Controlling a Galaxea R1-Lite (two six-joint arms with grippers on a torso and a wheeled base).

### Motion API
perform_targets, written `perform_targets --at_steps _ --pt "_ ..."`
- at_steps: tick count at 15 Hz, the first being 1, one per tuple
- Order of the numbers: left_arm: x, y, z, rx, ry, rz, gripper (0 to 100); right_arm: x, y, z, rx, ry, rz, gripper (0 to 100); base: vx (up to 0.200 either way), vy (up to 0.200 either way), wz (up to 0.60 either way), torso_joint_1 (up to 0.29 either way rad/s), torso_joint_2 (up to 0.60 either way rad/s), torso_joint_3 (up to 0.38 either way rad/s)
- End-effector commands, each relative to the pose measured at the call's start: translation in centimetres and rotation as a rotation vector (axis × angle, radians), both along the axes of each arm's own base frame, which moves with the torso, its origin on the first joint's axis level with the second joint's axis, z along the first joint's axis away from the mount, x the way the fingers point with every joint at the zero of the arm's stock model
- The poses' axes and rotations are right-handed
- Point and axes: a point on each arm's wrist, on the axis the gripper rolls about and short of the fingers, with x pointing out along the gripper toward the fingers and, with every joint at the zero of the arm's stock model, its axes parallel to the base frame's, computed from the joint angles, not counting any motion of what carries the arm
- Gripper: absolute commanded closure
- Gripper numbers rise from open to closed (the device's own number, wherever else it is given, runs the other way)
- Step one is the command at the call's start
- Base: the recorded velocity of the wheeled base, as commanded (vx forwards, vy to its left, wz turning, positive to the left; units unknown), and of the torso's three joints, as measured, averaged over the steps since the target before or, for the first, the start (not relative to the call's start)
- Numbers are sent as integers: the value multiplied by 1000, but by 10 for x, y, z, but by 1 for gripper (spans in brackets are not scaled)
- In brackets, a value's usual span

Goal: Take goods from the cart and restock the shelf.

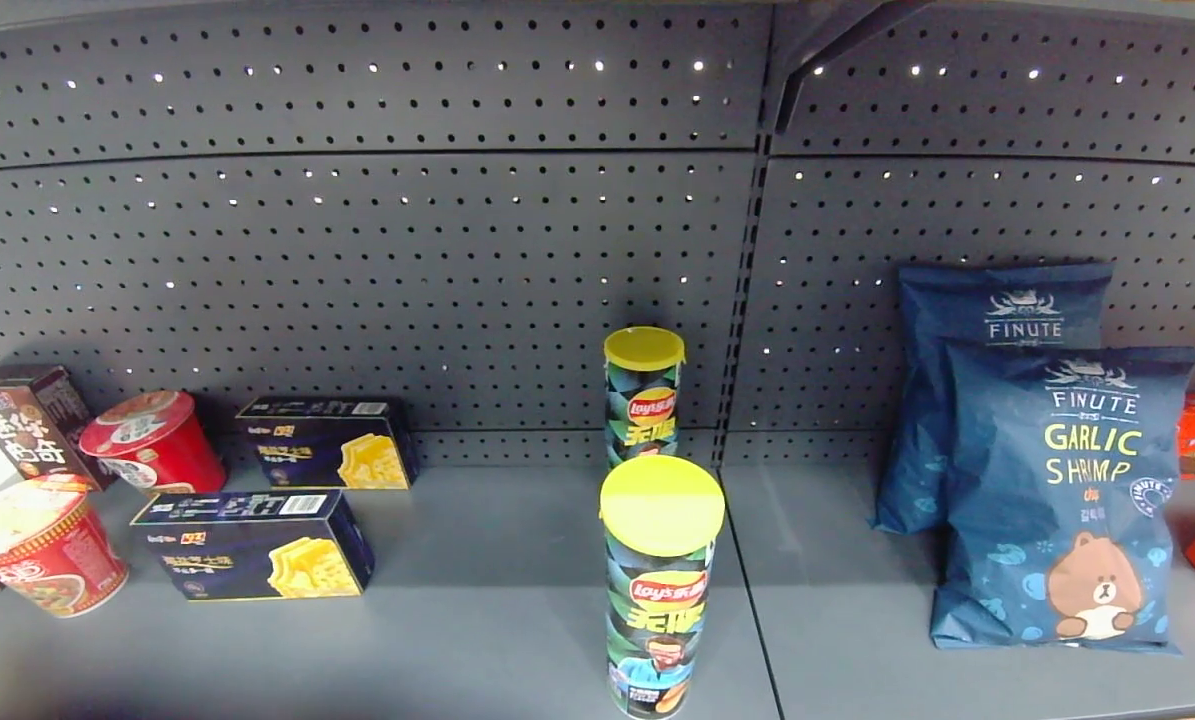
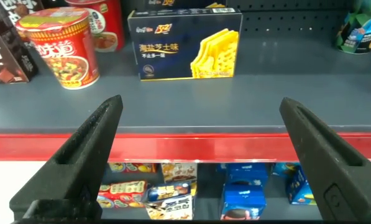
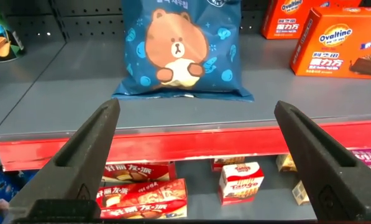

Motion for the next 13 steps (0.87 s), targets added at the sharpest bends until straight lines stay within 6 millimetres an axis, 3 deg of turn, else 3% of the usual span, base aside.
perform_targets --at_steps 1,13 --pt "0 0 0 0 0 1 0 0 0 0 0 1 0 0 0 0 0 0 0 0" --pt "0 0 0 0 0 1 0 0 0 0 0 1 1 0 0 0 0 0 0 0"
